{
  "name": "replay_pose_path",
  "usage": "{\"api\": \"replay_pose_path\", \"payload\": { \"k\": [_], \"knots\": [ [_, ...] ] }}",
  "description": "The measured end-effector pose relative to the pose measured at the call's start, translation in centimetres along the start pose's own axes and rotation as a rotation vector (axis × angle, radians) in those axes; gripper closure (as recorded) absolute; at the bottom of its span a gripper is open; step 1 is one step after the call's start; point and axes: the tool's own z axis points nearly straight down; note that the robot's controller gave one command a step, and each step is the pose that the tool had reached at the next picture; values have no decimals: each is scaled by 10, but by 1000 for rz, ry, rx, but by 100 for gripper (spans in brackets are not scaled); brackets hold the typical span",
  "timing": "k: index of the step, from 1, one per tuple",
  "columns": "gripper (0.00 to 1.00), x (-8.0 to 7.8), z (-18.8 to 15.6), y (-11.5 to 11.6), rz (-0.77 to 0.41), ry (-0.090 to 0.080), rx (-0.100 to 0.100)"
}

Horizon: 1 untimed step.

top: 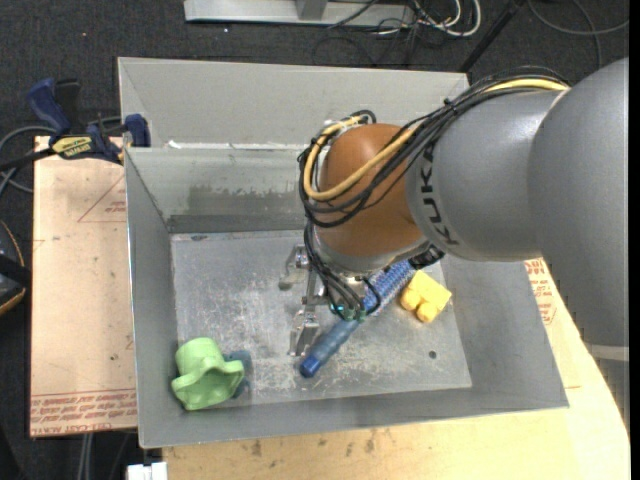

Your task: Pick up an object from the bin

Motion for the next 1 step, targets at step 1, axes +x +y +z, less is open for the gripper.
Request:
{"api": "replay_pose_path", "payload": {
  "k": [1],
  "knots": [
    [0,28,54,90,-177,-13,10]
  ]
}}
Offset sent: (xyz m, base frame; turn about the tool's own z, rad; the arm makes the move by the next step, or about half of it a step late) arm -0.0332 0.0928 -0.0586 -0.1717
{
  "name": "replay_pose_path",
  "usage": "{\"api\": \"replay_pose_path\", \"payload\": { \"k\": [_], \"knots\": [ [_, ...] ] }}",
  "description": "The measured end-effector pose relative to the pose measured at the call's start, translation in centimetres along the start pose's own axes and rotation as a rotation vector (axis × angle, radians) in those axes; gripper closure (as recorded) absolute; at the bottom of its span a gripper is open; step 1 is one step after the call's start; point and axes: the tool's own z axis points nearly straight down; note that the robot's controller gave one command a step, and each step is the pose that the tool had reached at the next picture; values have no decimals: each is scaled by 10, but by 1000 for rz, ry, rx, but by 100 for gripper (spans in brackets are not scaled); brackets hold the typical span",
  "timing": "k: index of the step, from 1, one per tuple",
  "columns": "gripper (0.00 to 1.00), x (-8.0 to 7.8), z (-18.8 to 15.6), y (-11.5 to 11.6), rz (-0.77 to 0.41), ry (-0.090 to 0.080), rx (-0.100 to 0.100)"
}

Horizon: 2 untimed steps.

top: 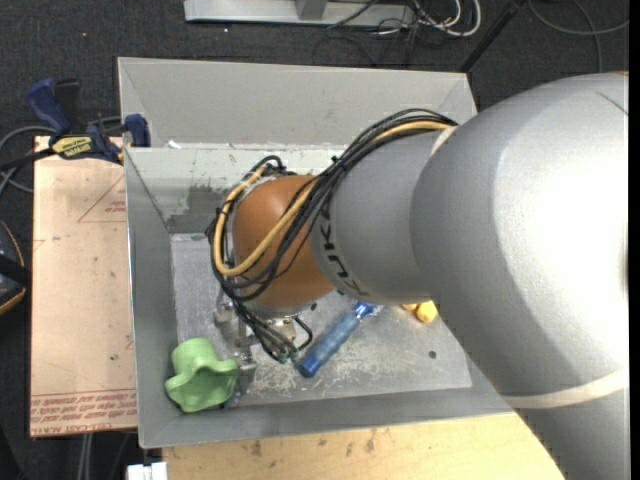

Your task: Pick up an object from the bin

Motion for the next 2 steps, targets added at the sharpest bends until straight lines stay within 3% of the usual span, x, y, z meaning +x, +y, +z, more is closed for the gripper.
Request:
{"api": "replay_pose_path", "payload": {
  "k": [1,2],
  "knots": [
    [0,5,-13,8,110,20,20],
    [0,5,-15,9,131,19,22]
  ]
}}
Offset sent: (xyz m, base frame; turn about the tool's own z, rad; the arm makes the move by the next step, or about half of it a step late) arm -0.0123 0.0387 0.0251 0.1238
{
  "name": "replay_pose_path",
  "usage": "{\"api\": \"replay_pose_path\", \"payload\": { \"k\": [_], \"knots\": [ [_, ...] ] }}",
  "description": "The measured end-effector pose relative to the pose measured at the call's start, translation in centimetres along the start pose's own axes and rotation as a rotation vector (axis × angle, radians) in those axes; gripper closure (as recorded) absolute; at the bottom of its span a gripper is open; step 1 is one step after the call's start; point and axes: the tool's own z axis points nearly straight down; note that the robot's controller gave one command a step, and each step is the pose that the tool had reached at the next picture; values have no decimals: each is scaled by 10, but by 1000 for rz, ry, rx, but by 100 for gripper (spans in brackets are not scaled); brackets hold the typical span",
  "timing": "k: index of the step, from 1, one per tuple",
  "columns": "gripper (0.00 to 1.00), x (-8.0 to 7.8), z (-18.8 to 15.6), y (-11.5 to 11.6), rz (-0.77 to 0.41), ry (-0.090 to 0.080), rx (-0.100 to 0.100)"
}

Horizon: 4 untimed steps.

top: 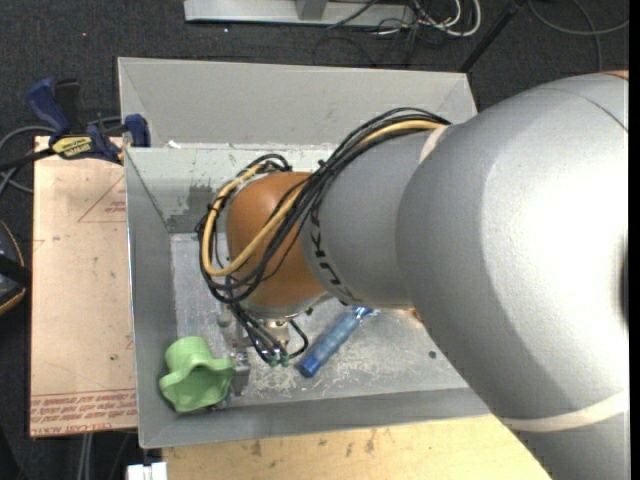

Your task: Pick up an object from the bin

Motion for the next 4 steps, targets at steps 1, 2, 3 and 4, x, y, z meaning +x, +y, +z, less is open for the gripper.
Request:
{"api": "replay_pose_path", "payload": {
  "k": [1,2,3,4],
  "knots": [
    [0,0,-1,1,-12,-2,-2],
    [0,2,0,4,-27,-2,-7],
    [100,3,1,2,-25,4,-2],
    [100,2,-45,0,-22,-16,-33]
  ]
}}
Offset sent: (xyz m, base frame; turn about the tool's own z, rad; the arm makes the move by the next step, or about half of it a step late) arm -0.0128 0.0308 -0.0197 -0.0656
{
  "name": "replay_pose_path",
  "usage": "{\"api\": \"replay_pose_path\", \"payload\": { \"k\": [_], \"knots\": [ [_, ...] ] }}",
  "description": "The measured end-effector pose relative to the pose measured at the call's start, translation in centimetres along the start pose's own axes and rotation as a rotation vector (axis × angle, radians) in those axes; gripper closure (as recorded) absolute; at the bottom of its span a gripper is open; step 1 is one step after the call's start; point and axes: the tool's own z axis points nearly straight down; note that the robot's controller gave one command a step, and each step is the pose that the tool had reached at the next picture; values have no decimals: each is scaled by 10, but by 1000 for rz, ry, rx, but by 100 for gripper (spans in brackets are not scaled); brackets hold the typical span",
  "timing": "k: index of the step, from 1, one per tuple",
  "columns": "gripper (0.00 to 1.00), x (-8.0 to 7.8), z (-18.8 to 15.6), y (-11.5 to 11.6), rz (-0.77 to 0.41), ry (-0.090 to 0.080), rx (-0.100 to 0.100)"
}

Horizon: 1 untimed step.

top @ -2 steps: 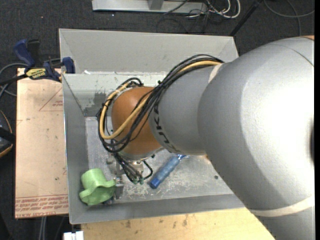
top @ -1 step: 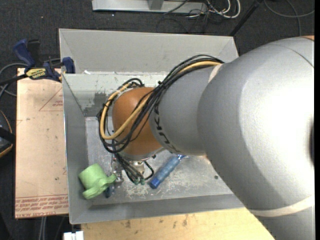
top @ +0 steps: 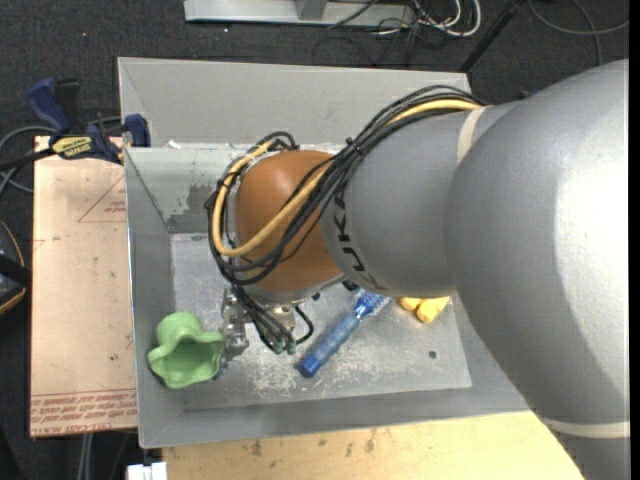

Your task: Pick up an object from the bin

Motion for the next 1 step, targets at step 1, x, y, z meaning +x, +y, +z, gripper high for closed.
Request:
{"api": "replay_pose_path", "payload": {
  "k": [1],
  "knots": [
    [100,-1,-27,0,0,1,0]
  ]
}}
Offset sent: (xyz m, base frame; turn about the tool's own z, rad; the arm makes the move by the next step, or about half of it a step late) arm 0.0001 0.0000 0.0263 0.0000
